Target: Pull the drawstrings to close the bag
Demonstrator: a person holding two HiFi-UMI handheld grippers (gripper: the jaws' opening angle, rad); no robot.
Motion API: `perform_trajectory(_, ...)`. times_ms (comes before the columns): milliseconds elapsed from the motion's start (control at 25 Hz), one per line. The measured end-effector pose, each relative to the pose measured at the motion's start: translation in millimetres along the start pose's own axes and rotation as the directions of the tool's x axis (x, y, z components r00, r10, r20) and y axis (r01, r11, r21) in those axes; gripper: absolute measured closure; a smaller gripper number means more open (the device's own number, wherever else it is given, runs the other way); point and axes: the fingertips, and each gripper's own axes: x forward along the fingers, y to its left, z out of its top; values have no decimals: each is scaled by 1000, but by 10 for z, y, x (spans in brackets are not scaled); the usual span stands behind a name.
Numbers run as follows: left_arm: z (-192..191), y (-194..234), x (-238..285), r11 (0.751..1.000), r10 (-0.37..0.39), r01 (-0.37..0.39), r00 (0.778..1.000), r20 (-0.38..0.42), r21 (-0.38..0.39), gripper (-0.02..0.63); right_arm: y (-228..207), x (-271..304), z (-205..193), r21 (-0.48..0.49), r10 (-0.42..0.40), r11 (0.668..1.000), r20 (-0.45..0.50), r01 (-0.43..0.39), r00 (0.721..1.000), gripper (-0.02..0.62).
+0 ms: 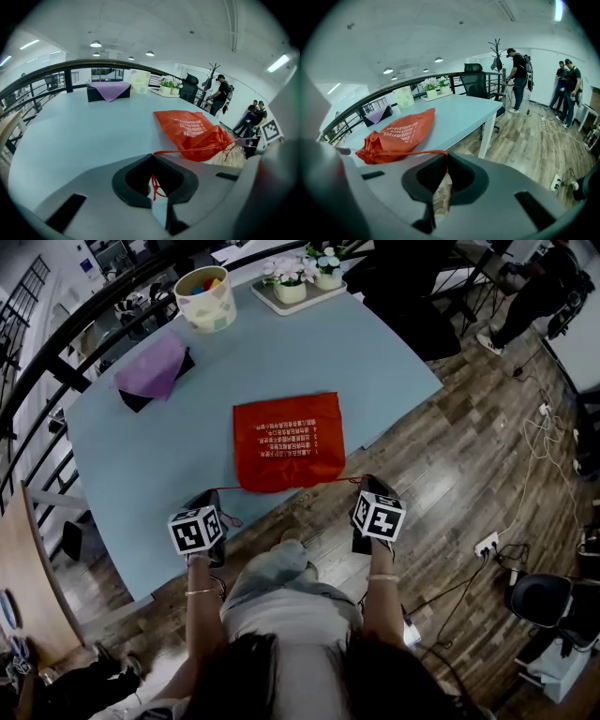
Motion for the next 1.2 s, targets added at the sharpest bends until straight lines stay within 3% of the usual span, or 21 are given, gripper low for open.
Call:
perform_trajectory(560, -357, -592, -144, 973, -221, 225, 971, -96, 44, 586, 233, -100, -317, 8, 152, 988, -70, -152, 986, 566)
perform_trajectory(960, -736, -826, -262, 958, -269, 280, 952, -146, 56, 586, 459, -189, -593, -52, 227, 970, -138, -236, 964, 566)
perform_trajectory(1200, -968, -876, -313, 960, -257, 274, 948, -190, 64, 583, 563, -250, -701, -84, 253, 959, -166, -269, 953, 566)
